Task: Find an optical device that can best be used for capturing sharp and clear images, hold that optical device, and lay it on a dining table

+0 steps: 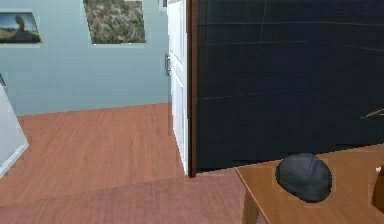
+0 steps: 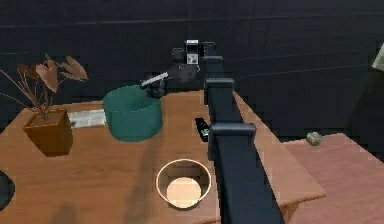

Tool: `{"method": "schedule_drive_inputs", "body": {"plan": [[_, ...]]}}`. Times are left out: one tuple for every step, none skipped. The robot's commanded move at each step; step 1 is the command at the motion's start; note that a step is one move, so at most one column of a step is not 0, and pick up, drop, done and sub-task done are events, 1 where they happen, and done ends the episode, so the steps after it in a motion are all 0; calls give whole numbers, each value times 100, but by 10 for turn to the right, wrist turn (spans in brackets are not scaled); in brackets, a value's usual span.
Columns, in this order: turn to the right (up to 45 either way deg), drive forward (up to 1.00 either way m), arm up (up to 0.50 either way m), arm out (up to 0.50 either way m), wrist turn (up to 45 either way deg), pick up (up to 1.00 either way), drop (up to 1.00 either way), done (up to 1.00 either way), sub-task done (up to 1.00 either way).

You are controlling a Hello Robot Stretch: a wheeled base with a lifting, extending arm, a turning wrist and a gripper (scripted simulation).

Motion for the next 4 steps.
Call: {"method": "schedule_drive_inputs", "body": {"plan": [[0, 0, -32, 0, 0, 0, 0, 0, 0], [0, 0, 0, 0, 0, 0, 100, 0, 0], [0, 0, 2, 0, 0, 0, 0, 0, 0], [0, 0, 0, -8, 0, 0, 0, 0, 0]]}}
